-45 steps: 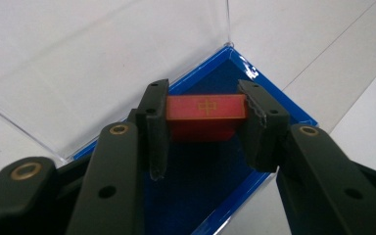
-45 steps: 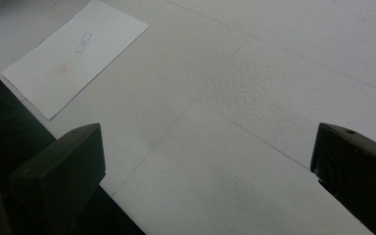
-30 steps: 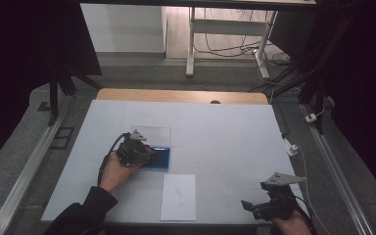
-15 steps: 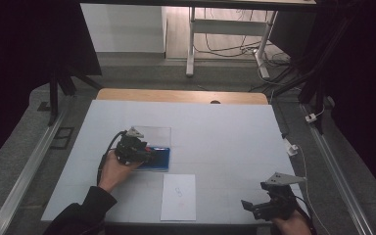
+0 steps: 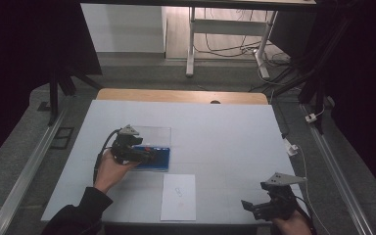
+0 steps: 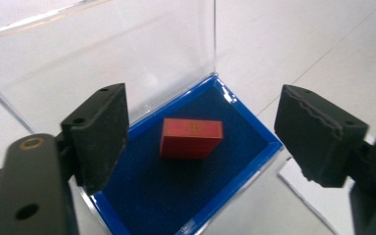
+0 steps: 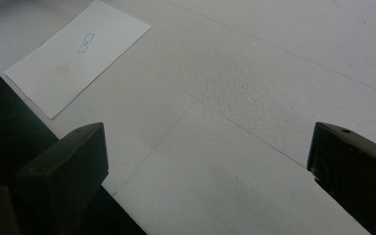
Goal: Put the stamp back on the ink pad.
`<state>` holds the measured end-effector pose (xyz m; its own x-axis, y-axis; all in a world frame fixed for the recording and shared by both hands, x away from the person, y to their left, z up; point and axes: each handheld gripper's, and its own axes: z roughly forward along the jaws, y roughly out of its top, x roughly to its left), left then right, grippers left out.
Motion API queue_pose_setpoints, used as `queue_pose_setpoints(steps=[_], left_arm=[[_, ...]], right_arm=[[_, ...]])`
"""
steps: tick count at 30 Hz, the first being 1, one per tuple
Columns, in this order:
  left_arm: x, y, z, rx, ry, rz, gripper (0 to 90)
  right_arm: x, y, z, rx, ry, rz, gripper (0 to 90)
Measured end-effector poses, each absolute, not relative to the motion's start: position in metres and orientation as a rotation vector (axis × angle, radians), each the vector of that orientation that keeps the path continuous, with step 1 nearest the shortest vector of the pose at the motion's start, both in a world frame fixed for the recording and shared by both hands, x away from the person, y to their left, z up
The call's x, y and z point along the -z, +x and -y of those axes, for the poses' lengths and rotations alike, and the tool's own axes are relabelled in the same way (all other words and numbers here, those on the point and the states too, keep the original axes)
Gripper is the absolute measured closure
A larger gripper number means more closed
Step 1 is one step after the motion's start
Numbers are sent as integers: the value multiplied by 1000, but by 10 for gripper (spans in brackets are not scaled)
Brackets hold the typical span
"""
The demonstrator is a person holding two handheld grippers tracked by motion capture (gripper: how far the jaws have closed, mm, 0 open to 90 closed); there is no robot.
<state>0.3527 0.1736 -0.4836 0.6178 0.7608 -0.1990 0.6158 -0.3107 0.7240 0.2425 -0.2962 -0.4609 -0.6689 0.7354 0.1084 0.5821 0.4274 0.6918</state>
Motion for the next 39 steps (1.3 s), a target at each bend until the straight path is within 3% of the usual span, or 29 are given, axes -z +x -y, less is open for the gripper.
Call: queue_pose_setpoints(steps=[15, 39], left_arm=[[474, 340, -178, -192, 2016, -1057, 1], [462, 313, -188, -102, 1977, -977, 0]], right_arm=[[461, 242, 296, -1069, 1155, -2470, 20], [461, 243, 296, -1074, 1154, -2470, 20]])
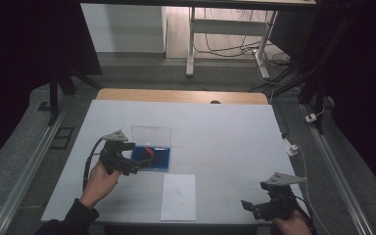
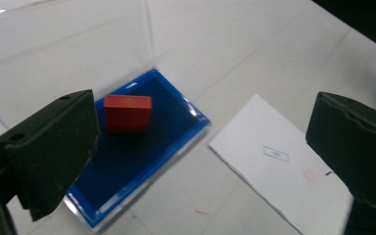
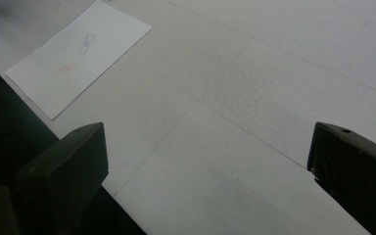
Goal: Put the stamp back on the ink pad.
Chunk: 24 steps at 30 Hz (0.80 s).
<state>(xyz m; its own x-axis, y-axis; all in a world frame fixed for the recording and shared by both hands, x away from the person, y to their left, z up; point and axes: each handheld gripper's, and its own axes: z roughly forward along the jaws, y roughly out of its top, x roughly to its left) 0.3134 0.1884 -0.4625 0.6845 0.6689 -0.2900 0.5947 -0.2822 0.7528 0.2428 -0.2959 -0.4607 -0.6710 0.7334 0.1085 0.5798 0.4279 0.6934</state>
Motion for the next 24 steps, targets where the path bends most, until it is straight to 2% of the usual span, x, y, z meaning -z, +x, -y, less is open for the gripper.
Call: queue_pose_setpoints(steps=[8, 24], left_arm=[[456, 298, -192, -66, 1943, -921, 0], [453, 254, -210, -133, 1904, -923, 0]], right_arm=[[461, 243, 296, -1080, 1166, -2467, 19], [461, 244, 297, -1093, 1174, -2468, 6]])
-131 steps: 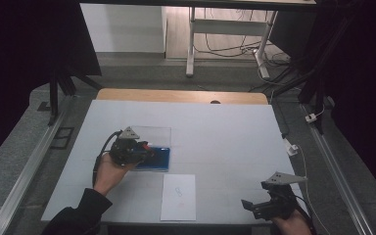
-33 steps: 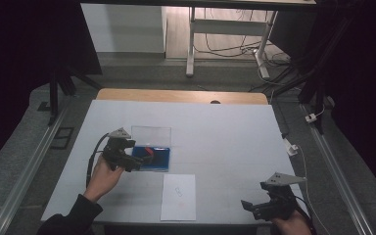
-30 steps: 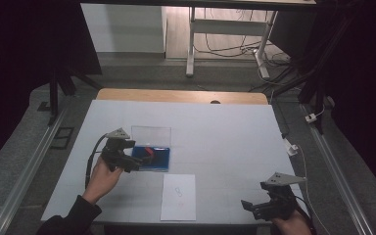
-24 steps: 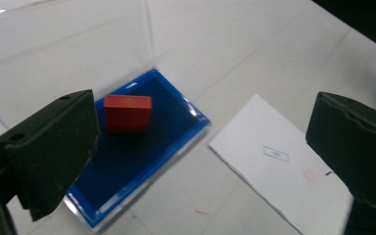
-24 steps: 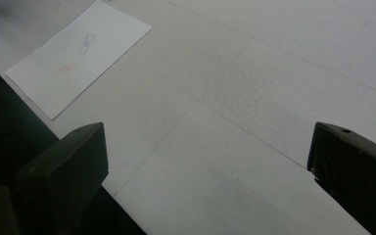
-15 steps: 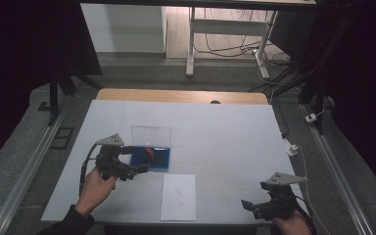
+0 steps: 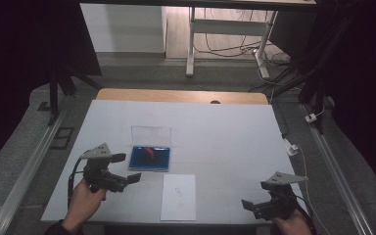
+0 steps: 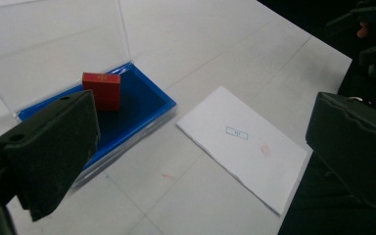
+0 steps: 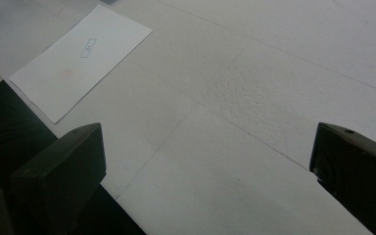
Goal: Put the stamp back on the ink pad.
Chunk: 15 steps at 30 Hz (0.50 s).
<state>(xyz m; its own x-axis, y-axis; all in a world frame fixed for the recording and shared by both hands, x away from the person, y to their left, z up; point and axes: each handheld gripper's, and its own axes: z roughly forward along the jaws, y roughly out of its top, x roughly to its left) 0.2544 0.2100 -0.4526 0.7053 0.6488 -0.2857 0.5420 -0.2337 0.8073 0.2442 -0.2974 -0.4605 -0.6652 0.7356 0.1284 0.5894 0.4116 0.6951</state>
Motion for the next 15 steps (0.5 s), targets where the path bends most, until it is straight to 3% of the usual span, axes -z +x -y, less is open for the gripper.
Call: queue_pose_setpoints(steps=[15], left_arm=[[455, 223, -234, -189, 1886, -987, 0]], right_arm=[[461, 244, 297, -1087, 1175, -2468, 7]])
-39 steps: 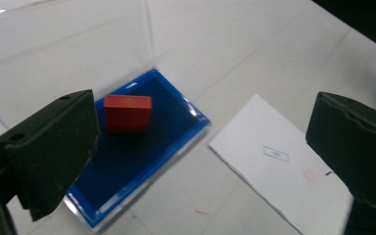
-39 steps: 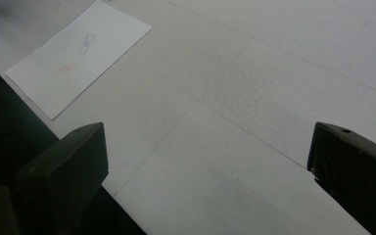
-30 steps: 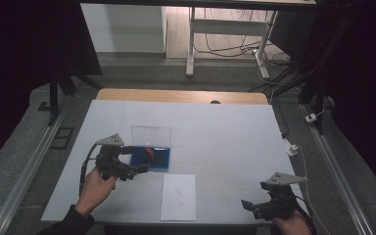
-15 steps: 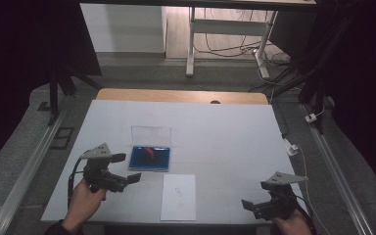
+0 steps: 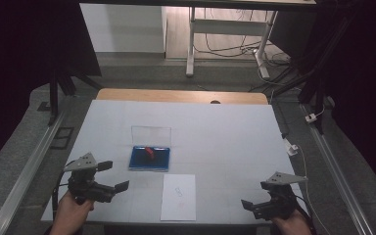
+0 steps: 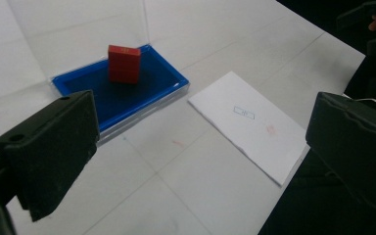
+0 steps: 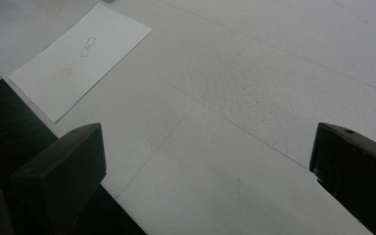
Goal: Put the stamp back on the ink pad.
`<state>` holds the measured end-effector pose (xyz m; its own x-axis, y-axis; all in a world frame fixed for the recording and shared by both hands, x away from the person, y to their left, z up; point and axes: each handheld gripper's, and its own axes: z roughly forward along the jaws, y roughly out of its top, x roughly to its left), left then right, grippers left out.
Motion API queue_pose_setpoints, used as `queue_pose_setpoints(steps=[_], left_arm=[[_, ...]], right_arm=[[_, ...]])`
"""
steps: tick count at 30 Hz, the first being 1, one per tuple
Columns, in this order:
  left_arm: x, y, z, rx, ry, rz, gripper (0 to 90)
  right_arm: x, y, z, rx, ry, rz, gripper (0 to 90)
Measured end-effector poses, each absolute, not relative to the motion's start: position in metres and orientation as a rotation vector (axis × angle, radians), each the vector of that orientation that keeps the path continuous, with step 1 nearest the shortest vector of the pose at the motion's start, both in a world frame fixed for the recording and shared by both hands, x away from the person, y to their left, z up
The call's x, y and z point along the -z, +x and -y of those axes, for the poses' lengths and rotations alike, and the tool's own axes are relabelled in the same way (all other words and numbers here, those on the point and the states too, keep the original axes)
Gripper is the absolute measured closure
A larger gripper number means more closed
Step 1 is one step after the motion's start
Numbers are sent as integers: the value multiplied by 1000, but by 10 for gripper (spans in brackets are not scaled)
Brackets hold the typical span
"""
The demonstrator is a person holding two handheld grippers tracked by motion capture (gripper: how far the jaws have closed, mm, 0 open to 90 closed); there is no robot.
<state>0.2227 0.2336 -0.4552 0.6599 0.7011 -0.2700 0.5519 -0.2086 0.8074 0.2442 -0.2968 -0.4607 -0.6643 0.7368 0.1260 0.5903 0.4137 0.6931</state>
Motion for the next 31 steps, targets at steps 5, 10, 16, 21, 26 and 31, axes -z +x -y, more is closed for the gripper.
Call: queue_pose_setpoints(steps=[5, 10, 16, 21, 26, 31], left_arm=[[457, 215, -241, -201, 1877, -1009, 0], [462, 205, -250, -216, 1880, -1053, 0], [471, 196, -258, -212, 1895, -1111, 0], [476, 190, -263, -209, 1907, -1150, 0], [480, 187, -265, -239, 1959, -1207, 0], [480, 188, -266, -230, 1946, -1213, 1]], right_arm=[[461, 244, 297, -1085, 1175, -2468, 7], [461, 244, 297, -1083, 1176, -2468, 7], [461, 244, 296, -1082, 1176, -2468, 7], [461, 244, 296, -1081, 1178, -2467, 7], [461, 244, 295, -1067, 1176, -2468, 7], [461, 244, 295, -1068, 1171, -2472, 7]])
